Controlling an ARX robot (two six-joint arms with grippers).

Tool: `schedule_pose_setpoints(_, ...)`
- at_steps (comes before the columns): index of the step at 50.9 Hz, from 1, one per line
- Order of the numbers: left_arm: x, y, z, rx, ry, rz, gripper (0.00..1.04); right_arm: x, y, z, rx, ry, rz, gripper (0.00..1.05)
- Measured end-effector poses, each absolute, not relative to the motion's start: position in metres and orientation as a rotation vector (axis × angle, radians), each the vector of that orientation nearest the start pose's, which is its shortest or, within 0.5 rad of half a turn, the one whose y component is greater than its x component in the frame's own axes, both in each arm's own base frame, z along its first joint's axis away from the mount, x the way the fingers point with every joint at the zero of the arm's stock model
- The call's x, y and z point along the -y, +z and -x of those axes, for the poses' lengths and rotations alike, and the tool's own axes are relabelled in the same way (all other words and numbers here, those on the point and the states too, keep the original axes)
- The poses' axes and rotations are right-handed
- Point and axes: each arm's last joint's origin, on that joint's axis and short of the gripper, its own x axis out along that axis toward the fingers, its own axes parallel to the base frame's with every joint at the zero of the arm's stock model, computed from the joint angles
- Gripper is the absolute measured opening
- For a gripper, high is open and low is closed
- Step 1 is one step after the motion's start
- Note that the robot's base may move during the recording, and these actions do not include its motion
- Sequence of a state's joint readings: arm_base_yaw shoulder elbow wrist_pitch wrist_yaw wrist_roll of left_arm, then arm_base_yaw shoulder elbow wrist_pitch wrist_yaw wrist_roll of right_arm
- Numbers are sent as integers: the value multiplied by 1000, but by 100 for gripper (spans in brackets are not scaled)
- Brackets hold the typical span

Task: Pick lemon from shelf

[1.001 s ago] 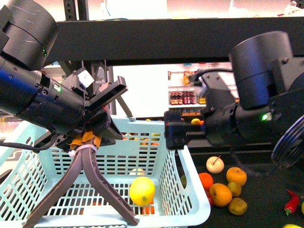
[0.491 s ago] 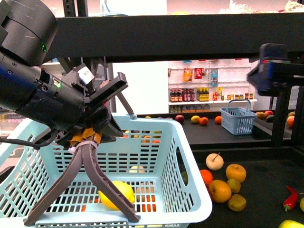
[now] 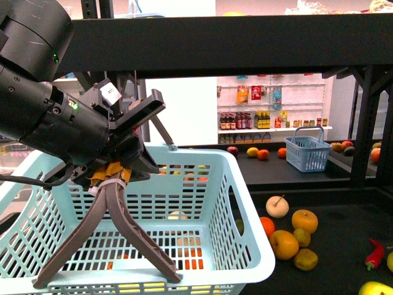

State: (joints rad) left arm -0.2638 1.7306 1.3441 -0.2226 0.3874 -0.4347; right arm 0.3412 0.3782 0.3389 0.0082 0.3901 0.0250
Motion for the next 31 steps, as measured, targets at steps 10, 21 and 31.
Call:
schedule_pose_setpoints(10,112,273,-373,-747,-488,444,16,-18,200,-98,-11,13,-4,49)
schedule_pose_setpoints(21,112,273,-373,-747,-487,445,16,-2,186,-98,-1,11,-2,2)
schedule_pose_setpoints(31,112,273,-373,-747,-487,445,16,0,178,-98,-4,2,-4,2)
